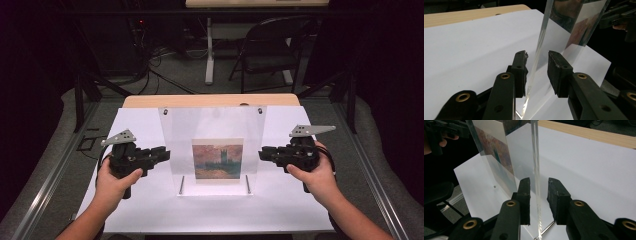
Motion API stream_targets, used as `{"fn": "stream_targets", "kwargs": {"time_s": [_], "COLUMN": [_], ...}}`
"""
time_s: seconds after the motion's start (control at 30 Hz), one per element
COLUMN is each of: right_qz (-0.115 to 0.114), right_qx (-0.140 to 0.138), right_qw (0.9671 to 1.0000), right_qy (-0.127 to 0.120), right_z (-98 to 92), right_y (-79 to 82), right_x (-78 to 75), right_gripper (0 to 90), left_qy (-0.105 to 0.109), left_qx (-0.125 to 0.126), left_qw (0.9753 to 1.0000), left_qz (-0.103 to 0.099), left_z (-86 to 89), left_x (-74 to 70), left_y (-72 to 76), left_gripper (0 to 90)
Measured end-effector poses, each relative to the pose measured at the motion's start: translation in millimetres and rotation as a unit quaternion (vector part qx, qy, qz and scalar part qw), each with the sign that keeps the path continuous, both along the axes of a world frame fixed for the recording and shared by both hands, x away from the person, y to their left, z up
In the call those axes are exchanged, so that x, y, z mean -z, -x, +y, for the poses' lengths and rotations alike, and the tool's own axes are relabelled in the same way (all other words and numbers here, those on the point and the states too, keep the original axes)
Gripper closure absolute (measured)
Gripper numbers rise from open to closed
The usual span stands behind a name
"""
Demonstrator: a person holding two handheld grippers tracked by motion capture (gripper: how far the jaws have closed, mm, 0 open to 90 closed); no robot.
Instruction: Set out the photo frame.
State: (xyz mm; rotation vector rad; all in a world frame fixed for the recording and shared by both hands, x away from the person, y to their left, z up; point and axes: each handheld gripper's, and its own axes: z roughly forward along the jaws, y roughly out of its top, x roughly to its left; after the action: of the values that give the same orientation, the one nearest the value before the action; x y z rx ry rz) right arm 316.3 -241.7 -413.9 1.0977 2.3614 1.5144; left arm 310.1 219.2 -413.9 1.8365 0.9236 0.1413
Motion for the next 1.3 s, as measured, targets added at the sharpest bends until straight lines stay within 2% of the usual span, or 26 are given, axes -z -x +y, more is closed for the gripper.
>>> {"fn": "stream_targets", "kwargs": {"time_s": [0.2,0.37,0.6,0.77,0.83,1.1,1.17,1.23,1.3], "right_qz": [-0.001,-0.006,-0.022,-0.027,-0.033,-0.044,-0.047,-0.045,-0.043], "right_qx": [0.025,0.039,0.067,0.089,0.099,0.131,0.138,0.142,0.144], "right_qw": [0.9996,0.9991,0.9975,0.9952,0.9938,0.9877,0.9867,0.9863,0.9864], "right_qy": [-0.011,-0.016,0.006,0.029,0.039,0.072,0.072,0.071,0.068], "right_z": [-19.0,-27.2,-32.2,-29.6,-28.2,-23.6,-22.9,-22.8,-23.0], "right_y": [3.9,4.7,8.3,11.3,13.1,21.0,22.8,25.1,26.9], "right_x": [-1.9,0.3,9.2,30.4,43.0,79.8,86.1,93.1,98.2], "right_gripper": [68.9,66.4,59.3,49.4,46.1,39.9,39.1,39.1,39.1], "left_qy": [0.009,0.003,-0.009,-0.027,-0.016,-0.015,-0.02,-0.012,-0.014], "left_qx": [-0.029,-0.051,-0.066,-0.088,-0.099,-0.126,-0.133,-0.137,-0.139], "left_qw": [0.9995,0.9987,0.9978,0.9957,0.995,0.9919,0.9909,0.9905,0.9902], "left_qz": [0.0,0.005,0.0,-0.014,-0.008,-0.001,-0.004,-0.003,-0.002], "left_z": [17.5,27.1,31.5,32.2,33.1,31.4,30.4,29.8,28.5], "left_x": [-1.3,3.6,13.9,32.9,45.1,82.6,90.6,95.8,101.6], "left_y": [2.5,2.0,3.6,6.4,6.9,10.2,11.7,13.0,15.0], "left_gripper": [64.3,61.1,55.2,50.2,49.2,43.8,43.4,43.2,43.0]}}
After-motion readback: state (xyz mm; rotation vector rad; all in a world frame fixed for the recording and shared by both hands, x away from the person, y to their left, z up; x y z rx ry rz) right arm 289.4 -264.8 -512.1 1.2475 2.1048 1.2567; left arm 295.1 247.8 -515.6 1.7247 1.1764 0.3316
